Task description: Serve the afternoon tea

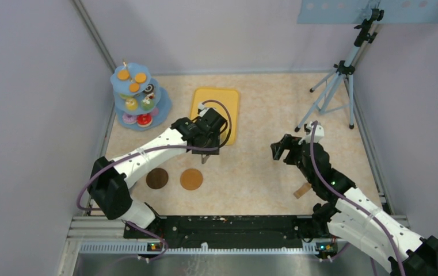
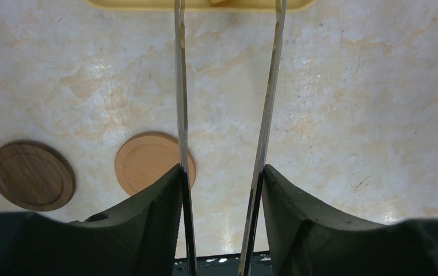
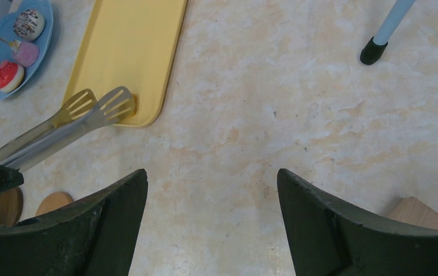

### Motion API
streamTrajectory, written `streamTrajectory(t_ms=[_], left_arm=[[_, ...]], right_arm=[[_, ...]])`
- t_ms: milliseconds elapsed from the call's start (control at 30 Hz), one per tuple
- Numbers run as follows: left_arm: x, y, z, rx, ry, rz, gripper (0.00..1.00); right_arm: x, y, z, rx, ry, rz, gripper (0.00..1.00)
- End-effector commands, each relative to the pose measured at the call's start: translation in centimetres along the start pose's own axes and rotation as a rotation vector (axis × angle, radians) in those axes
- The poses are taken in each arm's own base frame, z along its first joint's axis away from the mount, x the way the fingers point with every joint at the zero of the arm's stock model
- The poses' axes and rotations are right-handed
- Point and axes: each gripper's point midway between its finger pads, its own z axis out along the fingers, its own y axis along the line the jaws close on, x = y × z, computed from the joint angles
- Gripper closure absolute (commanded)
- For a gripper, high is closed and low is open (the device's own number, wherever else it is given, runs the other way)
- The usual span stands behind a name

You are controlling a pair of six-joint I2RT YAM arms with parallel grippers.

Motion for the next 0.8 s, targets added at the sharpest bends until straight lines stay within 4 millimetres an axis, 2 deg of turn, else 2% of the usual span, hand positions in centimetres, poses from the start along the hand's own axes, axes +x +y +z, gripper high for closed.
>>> streamTrajectory(t_ms=[0, 167, 300, 567, 767], left_arm=[[-2.5, -2.0, 0.0, 0.028, -0.071, -0.039, 0.43], [-1.8, -1.8, 0.9, -0.019, -0.047, -0.034, 0.43], [-1.3, -1.3, 0.5, -0.084, -0.035, -0.031, 0.43], [-0.1, -2.4, 1.5, -0.048, 0.003, -0.045, 0.47], [-0.5, -2.4, 1.3, -0.043, -0.008, -0.044, 0.52]], right_arm=[[-1.1, 0.7, -0.1, -0.030, -0.037, 0.018, 0.18], [-1.1, 0.6, -0.1, -0.028, -0.039, 0.017, 0.18], [-1.1, 0.6, -0.1, -0.028, -0.039, 0.015, 0.18], [-1.3, 0.9, -0.1, -0.036, -0.043, 0.017, 0.18], [-1.7, 0.7, -0.4, -0.030, -0.054, 0.016, 0.18]])
